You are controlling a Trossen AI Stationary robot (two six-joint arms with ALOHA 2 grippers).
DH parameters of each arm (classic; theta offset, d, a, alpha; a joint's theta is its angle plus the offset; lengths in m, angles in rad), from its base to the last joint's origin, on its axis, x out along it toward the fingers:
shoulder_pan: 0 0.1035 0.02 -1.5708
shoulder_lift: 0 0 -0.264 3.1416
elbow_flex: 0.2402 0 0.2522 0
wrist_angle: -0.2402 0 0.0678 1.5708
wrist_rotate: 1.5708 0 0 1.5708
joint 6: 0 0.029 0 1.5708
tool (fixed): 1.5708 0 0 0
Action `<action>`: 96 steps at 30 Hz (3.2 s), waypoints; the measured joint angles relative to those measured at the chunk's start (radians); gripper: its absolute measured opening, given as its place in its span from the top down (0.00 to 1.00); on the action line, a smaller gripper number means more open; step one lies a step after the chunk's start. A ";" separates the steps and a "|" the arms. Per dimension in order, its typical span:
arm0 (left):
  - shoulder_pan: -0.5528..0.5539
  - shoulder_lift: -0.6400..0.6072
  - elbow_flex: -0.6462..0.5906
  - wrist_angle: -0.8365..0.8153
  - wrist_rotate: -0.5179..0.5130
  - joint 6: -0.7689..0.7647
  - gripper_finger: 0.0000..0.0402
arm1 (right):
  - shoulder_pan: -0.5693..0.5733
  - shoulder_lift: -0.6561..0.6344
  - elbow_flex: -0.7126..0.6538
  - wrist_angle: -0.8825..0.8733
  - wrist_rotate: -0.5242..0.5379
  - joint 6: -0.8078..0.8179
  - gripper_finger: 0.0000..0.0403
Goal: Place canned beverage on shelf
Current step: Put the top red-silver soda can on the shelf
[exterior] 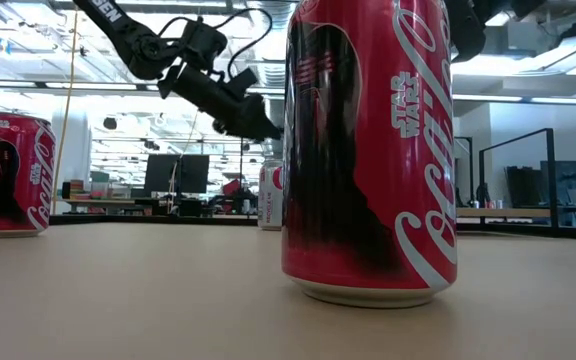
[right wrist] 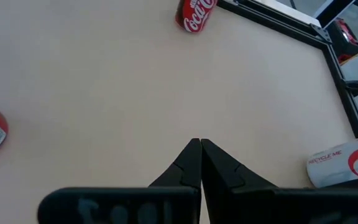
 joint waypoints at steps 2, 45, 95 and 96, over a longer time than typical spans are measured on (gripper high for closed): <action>0.004 0.000 -0.009 0.004 0.035 -0.022 0.03 | 0.000 0.000 0.000 0.000 0.000 0.000 0.93; 0.032 0.183 -0.009 0.104 0.292 0.056 0.03 | -0.008 0.000 0.000 -0.001 -0.009 0.006 0.93; -0.633 0.094 -0.087 0.202 0.128 0.030 0.31 | 0.034 0.000 0.000 -0.062 -0.023 0.048 0.93; -0.627 0.110 -0.069 0.196 0.143 0.031 0.31 | 0.036 -0.002 0.000 -0.073 -0.020 0.051 0.93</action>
